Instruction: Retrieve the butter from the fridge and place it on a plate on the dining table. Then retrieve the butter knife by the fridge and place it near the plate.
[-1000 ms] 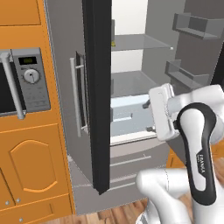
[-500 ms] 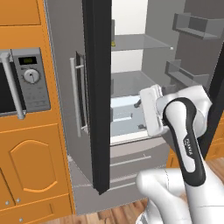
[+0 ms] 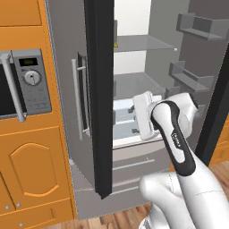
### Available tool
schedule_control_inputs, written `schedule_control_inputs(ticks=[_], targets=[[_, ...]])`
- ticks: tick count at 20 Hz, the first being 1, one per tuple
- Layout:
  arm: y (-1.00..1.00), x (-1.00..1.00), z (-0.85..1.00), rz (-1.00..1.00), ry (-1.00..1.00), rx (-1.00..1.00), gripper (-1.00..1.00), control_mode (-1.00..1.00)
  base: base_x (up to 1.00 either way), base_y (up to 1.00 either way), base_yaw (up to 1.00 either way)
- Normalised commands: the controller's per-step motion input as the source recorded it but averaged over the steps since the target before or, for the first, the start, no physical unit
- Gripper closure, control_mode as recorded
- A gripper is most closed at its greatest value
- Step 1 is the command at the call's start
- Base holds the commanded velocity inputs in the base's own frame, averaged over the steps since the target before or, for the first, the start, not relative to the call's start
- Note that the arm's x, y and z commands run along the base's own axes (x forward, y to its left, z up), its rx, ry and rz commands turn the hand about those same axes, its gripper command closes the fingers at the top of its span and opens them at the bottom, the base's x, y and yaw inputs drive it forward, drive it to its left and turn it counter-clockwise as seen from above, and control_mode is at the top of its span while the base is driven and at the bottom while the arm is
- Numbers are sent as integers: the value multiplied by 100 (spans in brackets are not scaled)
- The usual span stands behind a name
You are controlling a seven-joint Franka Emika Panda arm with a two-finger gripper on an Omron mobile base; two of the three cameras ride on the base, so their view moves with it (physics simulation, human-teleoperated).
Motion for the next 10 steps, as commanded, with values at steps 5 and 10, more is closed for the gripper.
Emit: schedule_control_inputs(ticks=[5,10], targets=[[0,51,-18,0,0,0,-100,-100,0,0,0],[0,49,-19,0,0,0,-100,-100,0,0,0]])
